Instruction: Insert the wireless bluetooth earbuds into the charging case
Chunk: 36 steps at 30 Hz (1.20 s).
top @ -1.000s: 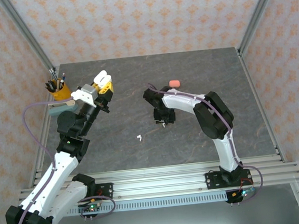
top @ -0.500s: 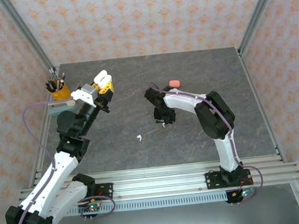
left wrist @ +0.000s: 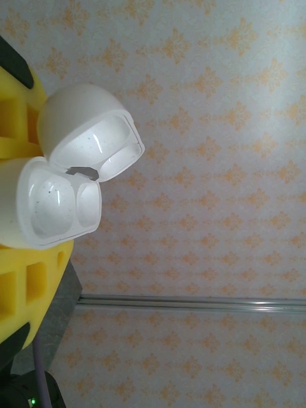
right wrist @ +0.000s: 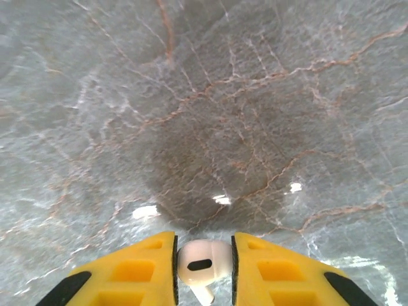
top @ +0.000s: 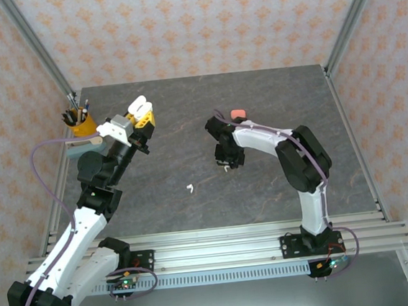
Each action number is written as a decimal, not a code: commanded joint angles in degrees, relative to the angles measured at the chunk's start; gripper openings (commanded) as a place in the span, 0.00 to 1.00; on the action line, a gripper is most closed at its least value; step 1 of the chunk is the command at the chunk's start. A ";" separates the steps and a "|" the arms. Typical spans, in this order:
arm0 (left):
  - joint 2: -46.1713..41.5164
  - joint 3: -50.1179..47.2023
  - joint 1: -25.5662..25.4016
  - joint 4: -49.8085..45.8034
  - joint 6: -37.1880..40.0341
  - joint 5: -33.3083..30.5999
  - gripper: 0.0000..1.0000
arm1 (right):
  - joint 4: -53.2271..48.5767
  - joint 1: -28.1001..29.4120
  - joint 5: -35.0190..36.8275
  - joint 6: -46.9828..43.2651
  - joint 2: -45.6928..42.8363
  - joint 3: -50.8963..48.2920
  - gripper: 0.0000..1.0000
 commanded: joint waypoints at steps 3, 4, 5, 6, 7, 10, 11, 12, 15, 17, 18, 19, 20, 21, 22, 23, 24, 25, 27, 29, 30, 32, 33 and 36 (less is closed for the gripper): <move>-0.01 1.96 0.49 0.45 -0.44 1.28 0.00 | 0.73 -0.12 3.25 -0.32 -5.34 1.29 0.25; 0.00 1.97 0.49 0.38 -0.43 1.38 0.00 | 0.61 -0.12 3.73 -0.58 -5.99 1.74 0.25; 0.00 1.97 0.49 0.18 -0.46 1.45 0.00 | 0.49 -0.12 4.20 -0.81 -6.72 2.18 0.25; 0.00 1.97 0.49 0.04 -0.52 1.49 0.00 | 0.39 -0.12 4.77 -1.06 -7.58 2.72 0.25; 0.00 1.97 0.49 -0.08 -0.51 1.51 0.00 | 0.27 -0.12 5.22 -1.32 -8.37 3.20 0.25; 0.00 1.88 0.49 -0.31 -0.43 1.67 0.00 | 0.31 -0.13 6.75 -2.38 -11.50 5.09 0.25; 0.07 1.88 0.49 -0.45 -0.44 1.77 0.00 | 0.34 -0.12 7.22 -2.77 -12.71 5.83 0.25; 0.08 1.88 0.49 -0.56 -0.32 1.90 0.00 | 0.43 -0.12 7.81 -3.14 -13.88 6.65 0.25; 0.33 1.96 0.49 -0.65 -0.35 2.54 0.00 | 1.04 -0.12 9.09 -4.97 -17.39 9.28 0.25; 0.69 2.13 0.49 -0.75 -0.35 3.33 0.00 | 1.50 -0.12 9.91 -6.19 -19.35 11.75 0.25; 1.00 2.29 0.47 -0.90 -0.36 3.93 0.00 | 1.94 -0.12 10.27 -6.98 -20.29 13.04 0.25; 1.26 2.48 0.50 -0.91 -0.43 4.52 0.00 | 2.30 -0.12 10.51 -7.59 -21.01 14.22 0.25; 1.56 2.66 0.40 -0.91 -0.44 5.15 0.00 | 2.96 -0.12 10.77 -8.32 -21.75 15.50 0.25; 1.90 2.91 0.40 -0.91 -0.52 5.56 0.00 | 3.57 -0.12 10.95 -9.16 -22.41 16.95 0.25; 2.21 3.09 0.40 -0.91 -0.52 5.97 0.00 | 4.08 -0.12 11.09 -9.77 -22.93 18.22 0.25; 2.53 3.35 0.32 -0.95 -0.48 6.49 0.00 | 4.73 -0.12 11.27 -10.51 -23.36 19.67 0.25; 2.87 3.57 0.23 -1.03 -0.48 6.82 0.00 | 5.38 -0.12 11.18 -11.17 -23.76 21.21 0.25; 3.19 3.82 0.06 -1.01 -0.46 7.04 0.00 | 6.15 -0.12 11.26 -11.79 -24.08 22.51 0.25; 4.01 4.40 -0.33 -0.93 -0.22 7.52 0.00 | 8.03 -0.13 11.03 -12.85 -24.55 25.11 0.25; 4.95 5.15 -0.89 -1.00 0.13 7.62 0.00 | 9.50 -0.12 10.21 -13.52 -24.72 27.21 0.25; 5.50 5.55 -1.29 -0.99 0.54 7.54 0.00 | 10.73 -0.13 9.53 -13.72 -24.81 28.04 0.25; 6.66 6.60 -2.32 -0.97 1.59 7.00 0.00 | 13.22 -0.12 7.95 -13.92 -24.98 29.11 0.25; 7.33 7.32 -2.94 -1.07 2.33 6.60 0.00 | 14.49 -0.12 7.27 -13.92 -25.03 29.66 0.25; 9.79 9.39 -4.61 -0.55 4.16 4.60 0.00 | 18.42 -0.12 4.86 -13.73 -25.11 30.44 0.25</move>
